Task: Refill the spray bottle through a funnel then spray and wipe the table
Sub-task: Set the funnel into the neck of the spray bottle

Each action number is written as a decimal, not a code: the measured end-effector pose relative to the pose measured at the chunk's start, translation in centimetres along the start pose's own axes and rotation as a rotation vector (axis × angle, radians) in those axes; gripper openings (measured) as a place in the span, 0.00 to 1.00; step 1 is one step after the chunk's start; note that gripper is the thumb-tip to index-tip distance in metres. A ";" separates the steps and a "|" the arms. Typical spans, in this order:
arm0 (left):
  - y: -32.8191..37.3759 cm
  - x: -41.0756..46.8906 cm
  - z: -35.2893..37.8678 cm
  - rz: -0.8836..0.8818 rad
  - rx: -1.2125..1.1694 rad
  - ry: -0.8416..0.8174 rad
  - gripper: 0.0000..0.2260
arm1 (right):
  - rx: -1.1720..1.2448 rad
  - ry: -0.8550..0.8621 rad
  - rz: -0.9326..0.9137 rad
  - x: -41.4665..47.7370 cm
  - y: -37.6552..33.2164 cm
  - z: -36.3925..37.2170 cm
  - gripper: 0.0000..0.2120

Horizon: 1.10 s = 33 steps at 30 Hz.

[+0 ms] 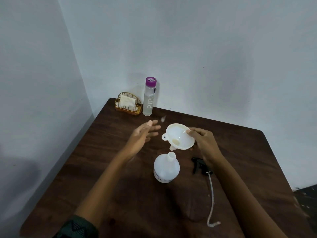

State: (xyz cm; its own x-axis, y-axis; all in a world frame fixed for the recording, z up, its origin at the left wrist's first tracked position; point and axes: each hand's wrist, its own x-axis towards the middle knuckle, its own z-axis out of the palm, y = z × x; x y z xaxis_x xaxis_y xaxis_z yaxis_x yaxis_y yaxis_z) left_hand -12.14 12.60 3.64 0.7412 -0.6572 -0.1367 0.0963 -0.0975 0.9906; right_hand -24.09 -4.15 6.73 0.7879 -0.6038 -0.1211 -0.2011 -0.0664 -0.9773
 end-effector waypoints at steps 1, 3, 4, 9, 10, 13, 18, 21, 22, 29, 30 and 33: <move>0.4 -0.9 0.4 0.022 -0.005 -0.039 0.18 | -0.007 0.014 -0.004 -0.4 0.2 -0.1 0.07; 0.5 -1.9 1.1 0.061 0.035 -0.097 0.18 | -0.007 0.025 0.001 -0.7 0.5 -0.2 0.07; 0.5 -2.4 1.4 0.078 0.061 -0.108 0.17 | -0.004 0.030 0.006 -0.9 0.6 -0.2 0.07; -0.1 -2.9 2.3 0.143 0.057 -0.107 0.13 | 0.006 0.048 0.007 -0.9 1.1 -0.1 0.06; -0.3 -2.8 2.3 0.143 0.061 -0.103 0.13 | 0.007 0.050 0.010 -0.9 1.2 -0.1 0.07; -0.7 -2.8 2.5 0.145 0.049 -0.083 0.11 | 0.022 0.041 0.029 -0.7 1.5 0.1 0.08; -0.7 -2.8 2.5 0.161 0.025 -0.077 0.10 | -0.008 0.026 0.012 -0.7 1.8 0.3 0.09; -1.1 -2.6 2.3 0.142 0.014 -0.085 0.10 | -0.032 0.026 0.027 -0.5 2.5 0.5 0.10; -1.3 -2.6 2.3 0.132 0.013 -0.083 0.10 | -0.036 0.027 0.034 -0.4 2.7 0.6 0.10; -2.6 -2.6 2.3 0.062 0.017 -0.070 0.09 | -0.145 0.019 0.035 -0.3 3.9 1.2 0.10; -2.9 -2.6 2.3 0.049 0.008 -0.068 0.09 | -0.162 0.018 0.030 -0.4 4.0 1.3 0.10; -3.3 -2.6 2.2 0.034 -0.009 -0.064 0.09 | -0.177 0.006 0.051 -0.8 4.1 1.4 0.11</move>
State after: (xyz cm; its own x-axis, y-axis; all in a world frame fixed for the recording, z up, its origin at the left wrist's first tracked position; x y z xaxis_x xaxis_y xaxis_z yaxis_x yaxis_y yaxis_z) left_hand -15.83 12.99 0.75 0.7003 -0.7064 -0.1027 0.0775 -0.0678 0.9947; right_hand -24.73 -2.86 2.63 0.7705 -0.6147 -0.1684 -0.3408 -0.1741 -0.9239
